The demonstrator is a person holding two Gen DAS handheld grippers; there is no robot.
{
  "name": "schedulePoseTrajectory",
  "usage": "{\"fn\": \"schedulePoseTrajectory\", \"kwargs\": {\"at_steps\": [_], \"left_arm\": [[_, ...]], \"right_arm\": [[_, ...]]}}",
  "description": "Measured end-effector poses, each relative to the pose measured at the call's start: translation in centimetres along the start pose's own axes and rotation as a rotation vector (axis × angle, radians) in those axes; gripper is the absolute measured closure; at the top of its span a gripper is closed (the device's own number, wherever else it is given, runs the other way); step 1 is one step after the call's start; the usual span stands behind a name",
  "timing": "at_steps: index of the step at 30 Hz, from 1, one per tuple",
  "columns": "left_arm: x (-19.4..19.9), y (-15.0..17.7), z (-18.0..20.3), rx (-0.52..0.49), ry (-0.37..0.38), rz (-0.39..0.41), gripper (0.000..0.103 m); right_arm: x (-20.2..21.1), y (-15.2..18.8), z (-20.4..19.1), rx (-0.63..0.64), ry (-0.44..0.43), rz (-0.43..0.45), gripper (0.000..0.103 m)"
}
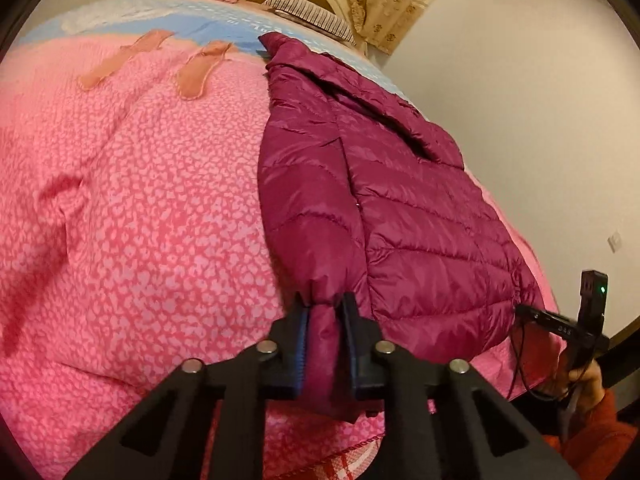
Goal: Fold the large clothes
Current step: 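Grasp the folded jacket edge with both grippers and lift it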
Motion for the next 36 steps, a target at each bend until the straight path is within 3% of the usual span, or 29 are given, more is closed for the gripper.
{"fn": "schedulePoseTrajectory", "kwargs": {"at_steps": [3,10,20,24,27,28,32,36], "left_arm": [[1.2,-0.6,0.7,-0.017,0.021,0.041,0.096],[7.0,-3.3,3.9,-0.066,0.132,0.201,0.097],[15.7,-2.3,6.8,-0.208,0.247,0.342,0.097],[18.3,-4.8,7.5,-0.222,0.269,0.44,0.097],[18.9,-9.0,7.9,-0.196,0.26,0.511,0.097],[18.5,-10.2,7.9,-0.186,0.252,0.512,0.097],[15.6,-14.3,7.2,-0.147,0.095,0.491,0.096],[11.9,-16.1,4.8,-0.114,0.056,0.348,0.096]], "right_arm": [[2.2,-0.6,-0.7,-0.036,-0.123,0.106,0.092],[6.4,-2.7,-3.8,-0.009,-0.292,0.243,0.093],[11.6,-2.5,-6.3,0.07,-0.352,0.321,0.093],[13.3,-5.1,-6.2,0.079,-0.363,0.412,0.093],[13.2,-7.9,-6.0,0.098,-0.348,0.459,0.093],[12.5,-9.7,-6.0,0.101,-0.353,0.467,0.093],[10.9,-13.7,-6.1,0.102,-0.323,0.488,0.093],[8.2,-17.7,-6.0,0.092,-0.289,0.486,0.093]]}}
Point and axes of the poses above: each gripper's, at about its wrist camera, not at the fingertips, and x roughly against the way its jaws point, z to its right, y to its underside, the point moved 1 cm from there along -x, roughly the way its jaws point, and after that the axes turned 9 degrees about -y, right-handed, at the moved point
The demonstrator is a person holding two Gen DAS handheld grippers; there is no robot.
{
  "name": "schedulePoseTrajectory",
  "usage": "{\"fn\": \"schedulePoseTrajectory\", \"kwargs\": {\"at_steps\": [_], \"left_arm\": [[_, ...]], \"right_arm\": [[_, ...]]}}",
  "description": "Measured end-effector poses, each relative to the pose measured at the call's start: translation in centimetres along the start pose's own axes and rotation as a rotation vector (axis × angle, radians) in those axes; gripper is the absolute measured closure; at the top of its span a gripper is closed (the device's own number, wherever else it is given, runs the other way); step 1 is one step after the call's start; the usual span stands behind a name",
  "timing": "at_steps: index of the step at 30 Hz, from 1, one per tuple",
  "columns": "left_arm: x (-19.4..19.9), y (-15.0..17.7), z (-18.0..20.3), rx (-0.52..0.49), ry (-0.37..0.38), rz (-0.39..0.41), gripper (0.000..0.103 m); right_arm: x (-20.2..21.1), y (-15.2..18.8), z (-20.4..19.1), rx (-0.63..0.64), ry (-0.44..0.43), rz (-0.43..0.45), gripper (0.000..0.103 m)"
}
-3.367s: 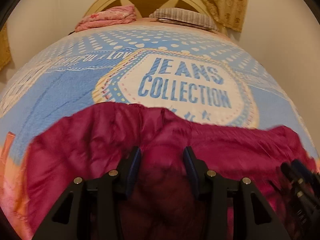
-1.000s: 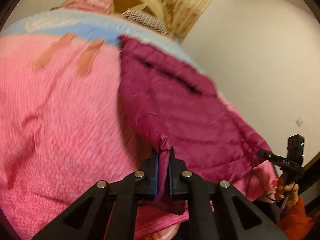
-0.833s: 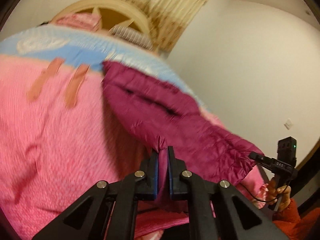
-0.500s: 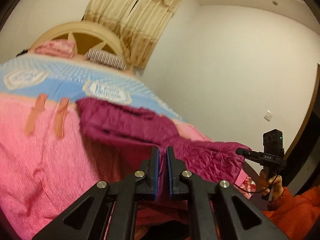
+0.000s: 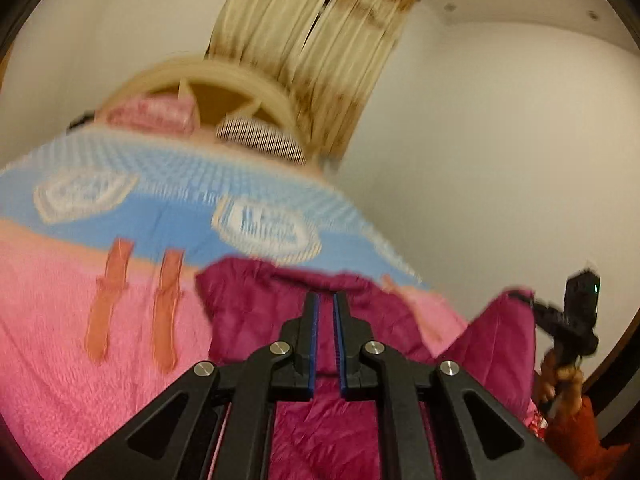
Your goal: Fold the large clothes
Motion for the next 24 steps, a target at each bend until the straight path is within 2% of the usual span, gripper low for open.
{"fn": "schedulePoseTrajectory", "kwargs": {"at_steps": [2,4,9,14,16,18,20,21,22,23,24], "left_arm": [[-0.9,0.6,-1.4,0.005,-0.051,-0.039,0.096],[-1.9,1.0,-3.1,-0.001,-0.132,-0.061,0.096],[-2.8,1.6,-6.5,-0.009,-0.272,-0.063,0.095],[-5.5,2.2,-9.2,0.012,-0.308,-0.11,0.092],[-7.3,2.2,-9.8,0.02,-0.293,-0.14,0.087],[-8.7,1.9,-9.8,0.021,-0.278,-0.139,0.066],[-9.5,1.5,-9.5,0.035,-0.262,-0.1,0.031],[-9.5,1.2,-9.3,0.043,-0.257,-0.083,0.023],[-9.9,0.9,-9.2,0.056,-0.248,-0.064,0.022],[-10.5,0.4,-9.1,0.07,-0.234,-0.055,0.02],[-11.2,-0.1,-9.0,0.082,-0.225,-0.056,0.02]], "right_arm": [[-1.9,-1.2,0.8,-0.002,0.014,-0.008,0.093],[-3.9,-2.5,1.8,-0.003,0.032,-0.017,0.093],[-10.7,-4.5,6.6,-0.024,0.19,-0.057,0.094],[-15.9,-3.3,13.3,-0.176,0.305,-0.113,0.094],[-17.3,-2.4,15.1,-0.207,0.346,-0.135,0.093],[-18.2,-1.4,16.9,-0.258,0.358,-0.143,0.089],[-18.5,-0.9,17.9,-0.293,0.344,-0.141,0.084],[-18.5,-0.8,18.1,-0.31,0.343,-0.148,0.07],[-18.4,-0.8,18.4,-0.338,0.331,-0.163,0.04],[-18.2,-0.8,18.8,-0.373,0.298,-0.171,0.023],[-17.1,-1.0,18.7,-0.399,0.241,-0.135,0.004]]}}
Point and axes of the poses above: each gripper's, at about its wrist camera, not at the fingertips, and x roughly against the way its jaws point, z to its right, y to its underside, the point moved 1 cm from there along -x, roughly the way its jaws point, and after that the axes turned 9 degrees about -y, right-handed, at the moved point
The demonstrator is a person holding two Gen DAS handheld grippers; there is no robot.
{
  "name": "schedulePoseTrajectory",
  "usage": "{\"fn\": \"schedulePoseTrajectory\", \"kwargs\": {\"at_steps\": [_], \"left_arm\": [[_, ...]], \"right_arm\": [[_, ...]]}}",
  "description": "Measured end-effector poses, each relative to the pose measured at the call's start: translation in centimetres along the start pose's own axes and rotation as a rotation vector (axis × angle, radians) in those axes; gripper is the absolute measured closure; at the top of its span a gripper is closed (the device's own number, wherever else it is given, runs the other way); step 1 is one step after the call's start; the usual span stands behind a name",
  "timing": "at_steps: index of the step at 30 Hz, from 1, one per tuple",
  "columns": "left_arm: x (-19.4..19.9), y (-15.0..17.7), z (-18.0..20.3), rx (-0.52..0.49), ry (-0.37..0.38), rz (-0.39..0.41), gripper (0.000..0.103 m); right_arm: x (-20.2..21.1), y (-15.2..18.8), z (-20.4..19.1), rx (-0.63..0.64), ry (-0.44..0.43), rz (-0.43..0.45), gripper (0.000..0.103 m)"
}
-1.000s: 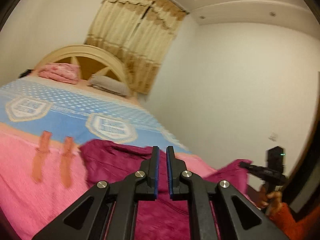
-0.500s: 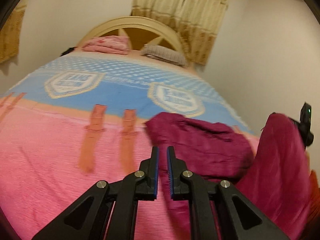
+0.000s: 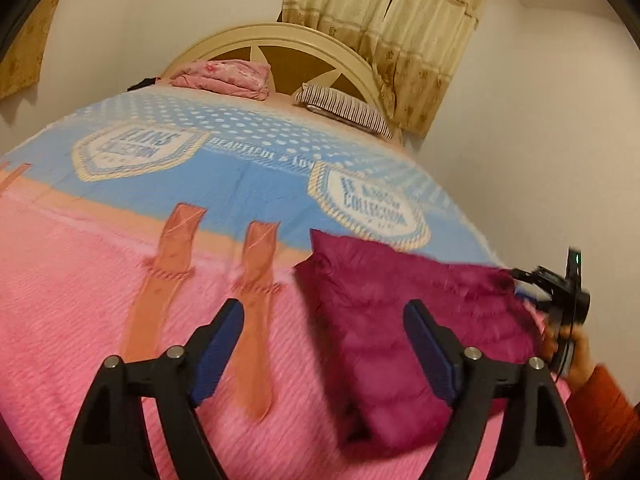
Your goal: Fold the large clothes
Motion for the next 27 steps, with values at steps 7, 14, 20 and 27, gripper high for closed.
{"fn": "schedulePoseTrajectory", "kwargs": {"at_steps": [7,14,20,27], "left_arm": [[-5.5,-2.0,2.9,-0.118,-0.007,-0.093,0.019],[-13.1,-1.1,5.5,-0.191,-0.059,-0.2,0.019],[-14.5,-0.3,6.3,-0.165,-0.01,-0.232,0.045],[-10.3,-0.8,8.8,-0.268,-0.029,-0.076,0.086]], "right_arm": [[5.6,-1.0,-2.0,0.193,0.029,0.07,0.002],[-2.5,-1.4,-0.4,0.308,0.271,-0.146,0.003],[-6.0,1.3,-0.3,0.401,0.312,-0.227,0.067],[0.2,3.0,-3.8,0.523,0.318,0.018,0.092]]}}
Point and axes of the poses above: each gripper's, at about its wrist camera, not at the fingertips, and x roughly against the way its jaws point, z to its right, y to its underside, the point moved 1 cm from there along -x, roughly the way its jaws point, and after that the axes turned 9 degrees about -y, right-handed, at the moved point
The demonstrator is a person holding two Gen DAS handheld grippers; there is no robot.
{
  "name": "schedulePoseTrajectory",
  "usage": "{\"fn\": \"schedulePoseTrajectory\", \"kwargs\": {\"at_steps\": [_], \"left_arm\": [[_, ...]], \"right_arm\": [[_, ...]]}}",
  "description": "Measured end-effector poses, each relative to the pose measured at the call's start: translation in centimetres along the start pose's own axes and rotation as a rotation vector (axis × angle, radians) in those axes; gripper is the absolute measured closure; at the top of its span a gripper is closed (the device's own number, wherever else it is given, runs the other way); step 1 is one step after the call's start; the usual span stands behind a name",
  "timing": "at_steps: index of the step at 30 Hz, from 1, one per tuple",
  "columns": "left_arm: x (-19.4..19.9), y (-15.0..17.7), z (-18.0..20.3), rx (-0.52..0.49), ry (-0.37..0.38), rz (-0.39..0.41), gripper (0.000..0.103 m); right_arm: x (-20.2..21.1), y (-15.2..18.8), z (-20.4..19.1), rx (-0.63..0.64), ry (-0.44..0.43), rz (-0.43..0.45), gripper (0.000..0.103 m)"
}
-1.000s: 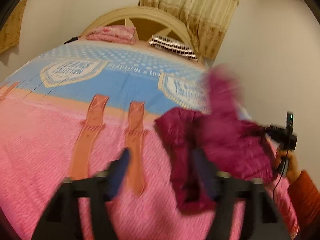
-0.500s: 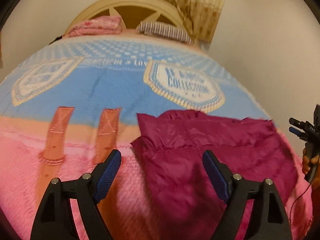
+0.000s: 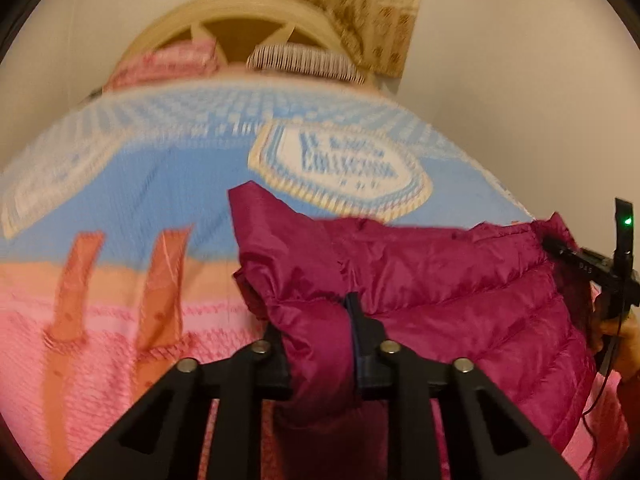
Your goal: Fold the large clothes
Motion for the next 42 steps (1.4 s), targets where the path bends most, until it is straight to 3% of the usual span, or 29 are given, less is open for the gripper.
{"fn": "schedulePoseTrajectory", "kwargs": {"at_steps": [4,6,10,13,16,22,24,29,31,34,37,39,41,42], "left_arm": [[2.8,-2.1,1.0,-0.046,-0.046,0.125,0.087],[2.7,-3.6,1.7,-0.055,-0.092,0.167,0.087],[-1.6,-4.7,2.3,-0.049,-0.257,0.135,0.087],[-5.4,-3.2,2.3,-0.053,-0.347,0.05,0.087],[-8.8,-0.9,2.3,-0.076,-0.394,-0.018,0.084],[-11.3,-0.8,2.8,-0.106,-0.427,-0.092,0.083],[-11.9,-0.9,2.6,-0.103,-0.437,-0.111,0.08],[-11.8,-0.7,2.8,-0.109,-0.47,-0.114,0.071],[-11.6,-0.8,2.3,-0.092,-0.45,-0.119,0.068],[-9.7,-0.9,0.6,-0.03,-0.337,-0.15,0.065],[-5.5,-0.7,-1.1,0.002,-0.339,-0.075,0.055],[-2.7,-0.4,-1.4,0.008,-0.376,-0.02,0.046],[-0.6,-0.3,-0.6,0.037,-0.348,0.008,0.046],[0.1,-0.4,0.3,0.047,-0.302,0.015,0.046]], "right_arm": [[2.6,-2.4,0.1,-0.021,0.03,0.128,0.092],[2.2,-3.1,-0.1,-0.014,0.074,0.141,0.092],[-2.9,-2.8,0.8,-0.036,0.145,0.061,0.09],[-6.4,-1.0,1.1,-0.05,0.15,-0.018,0.089],[-7.8,-0.2,1.8,-0.08,0.129,-0.064,0.076],[-9.2,0.5,4.4,-0.202,0.029,-0.136,0.052],[-9.7,0.6,5.2,-0.255,-0.001,-0.143,0.05],[-9.4,0.5,3.8,-0.213,0.061,-0.144,0.046],[-8.8,0.4,3.7,-0.21,0.076,-0.143,0.044],[-3.2,0.7,3.6,-0.227,0.101,-0.038,0.043],[2.5,1.2,2.7,-0.177,0.124,0.07,0.034],[6.1,1.5,1.1,-0.127,0.124,0.116,0.034],[7.1,1.4,-0.8,-0.129,0.022,0.113,0.051],[6.9,1.2,-2.1,-0.135,-0.034,0.094,0.069]]}}
Point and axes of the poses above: each gripper's, at about its wrist camera, not at the fingertips, and x roughly against the way its jaws point, z to its right, y to its underside, the point moved 1 cm from there along -x, roughly the way its jaws point, and after that the axes turned 9 degrees about -y, right-handed, at the moved point
